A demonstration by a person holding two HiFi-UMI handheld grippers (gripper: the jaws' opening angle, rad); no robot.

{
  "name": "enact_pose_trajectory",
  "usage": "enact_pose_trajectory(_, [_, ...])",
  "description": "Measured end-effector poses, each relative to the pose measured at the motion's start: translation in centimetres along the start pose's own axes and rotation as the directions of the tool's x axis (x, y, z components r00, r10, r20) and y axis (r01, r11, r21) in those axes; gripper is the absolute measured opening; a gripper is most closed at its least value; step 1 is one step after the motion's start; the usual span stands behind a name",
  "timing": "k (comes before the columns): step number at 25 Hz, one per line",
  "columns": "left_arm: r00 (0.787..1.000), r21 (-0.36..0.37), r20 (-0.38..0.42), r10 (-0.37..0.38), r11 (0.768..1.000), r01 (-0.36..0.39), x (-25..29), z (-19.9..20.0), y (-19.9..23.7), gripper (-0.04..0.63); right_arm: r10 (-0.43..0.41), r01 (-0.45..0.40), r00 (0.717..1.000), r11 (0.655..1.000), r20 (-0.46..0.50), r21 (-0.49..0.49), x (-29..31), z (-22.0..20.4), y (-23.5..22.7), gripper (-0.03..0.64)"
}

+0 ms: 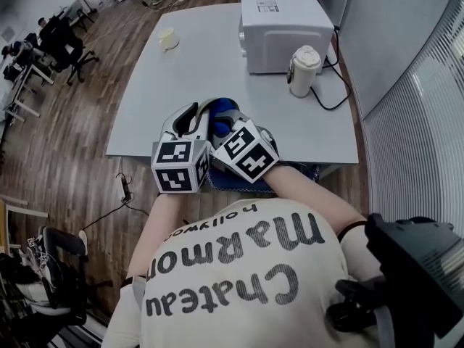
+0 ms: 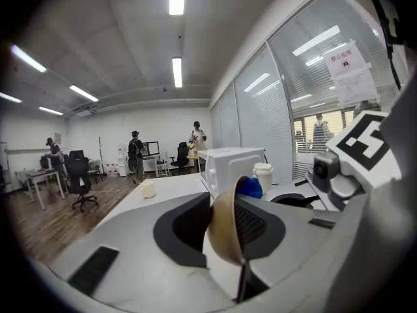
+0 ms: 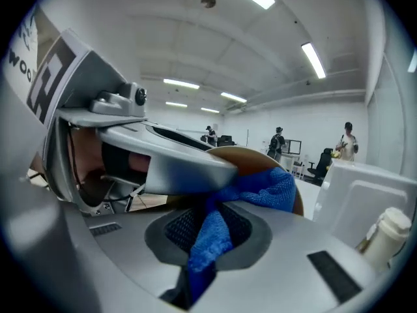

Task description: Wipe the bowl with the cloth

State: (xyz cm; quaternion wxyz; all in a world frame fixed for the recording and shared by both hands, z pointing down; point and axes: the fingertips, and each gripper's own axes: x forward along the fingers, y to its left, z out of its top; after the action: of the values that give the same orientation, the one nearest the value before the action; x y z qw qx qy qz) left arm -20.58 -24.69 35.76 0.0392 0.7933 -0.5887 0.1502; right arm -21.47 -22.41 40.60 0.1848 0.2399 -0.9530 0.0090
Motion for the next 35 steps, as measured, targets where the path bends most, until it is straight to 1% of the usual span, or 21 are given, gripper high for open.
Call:
enact_pose_trajectory(2, [1.0, 0.01, -0.03, 0.007, 1.0, -0.007, 0.3, -1.0, 0.1, 0.078, 0.022, -0.02, 0.999, 0.999, -0.042, 0.037, 0.5, -1.1, 0.1, 0.038])
enact_pose_trajectory(3, [0.999, 0.009, -0.043, 0.008, 1.0, -0.007, 0.4, -1.3, 0.2, 0.078, 0.019, -0.017, 0.998, 0.999, -0.061, 0.036, 0.8, -1.7, 0.1, 0.038])
enact_pose_trajectory(8, [0.996, 0.016, -0.084, 0.015, 1.0, -0.013, 0.8, -2.2, 1.2, 0.077, -0.028, 0.03, 0.992, 0.999, -0.125, 0.015, 1.5, -3.5, -0.6, 0.038])
enact_pose_trajectory(12, [0.996, -0.017, -0.089, 0.005, 1.0, -0.007, 1.0, -2.5, 2.0, 0.077, -0.063, 0.063, 0.988, 0.998, -0.139, -0.008, 1.6, -3.6, -1.5, 0.038])
enact_pose_trajectory(16, [0.995, -0.029, -0.103, -0.002, 1.0, -0.001, 1.5, -3.0, 2.7, 0.077, -0.09, 0.088, 0.984, 0.996, -0.155, -0.016, 1.7, -3.8, -2.6, 0.038])
enact_pose_trajectory(20, [0.992, -0.075, -0.123, -0.003, 0.997, -0.006, 1.8, -3.9, 3.6, 0.078, -0.121, 0.125, 0.978, 0.992, -0.171, 0.016, 1.1, -4.5, -4.1, 0.038])
enact_pose_trajectory(24, [0.992, -0.069, -0.125, -0.007, 0.998, -0.002, 2.2, -4.1, 3.4, 0.078, -0.144, 0.153, 0.973, 0.987, -0.178, 0.041, 0.6, -4.9, -5.0, 0.038])
enact_pose_trajectory(26, [0.992, -0.078, -0.125, -0.007, 0.997, -0.003, 2.4, -4.1, 3.4, 0.078, -0.15, 0.163, 0.973, 0.985, -0.176, 0.06, 0.3, -4.7, -5.2, 0.038])
enact_pose_trajectory(28, [0.993, -0.101, -0.122, -0.007, 0.995, -0.005, 2.4, -4.2, 3.4, 0.078, -0.13, 0.148, 0.979, 0.983, -0.155, 0.108, -0.1, -4.0, -4.9, 0.038])
enact_pose_trajectory(31, [0.995, -0.147, -0.1, -0.028, 0.989, 0.013, 2.3, -3.9, 3.1, 0.077, -0.057, 0.072, 0.995, 0.976, -0.076, 0.205, -0.2, -2.6, -3.9, 0.038])
enact_pose_trajectory(33, [0.996, -0.178, -0.083, -0.04, 0.984, 0.025, 2.2, -3.6, 2.9, 0.077, -0.032, 0.043, 0.998, 0.978, -0.06, 0.206, 0.0, -2.0, -3.2, 0.038])
enact_pose_trajectory(35, [0.996, -0.201, -0.074, -0.049, 0.979, 0.034, 2.1, -3.3, 2.9, 0.078, -0.031, 0.044, 0.996, 0.987, -0.088, 0.157, 0.2, -2.1, -2.7, 0.038])
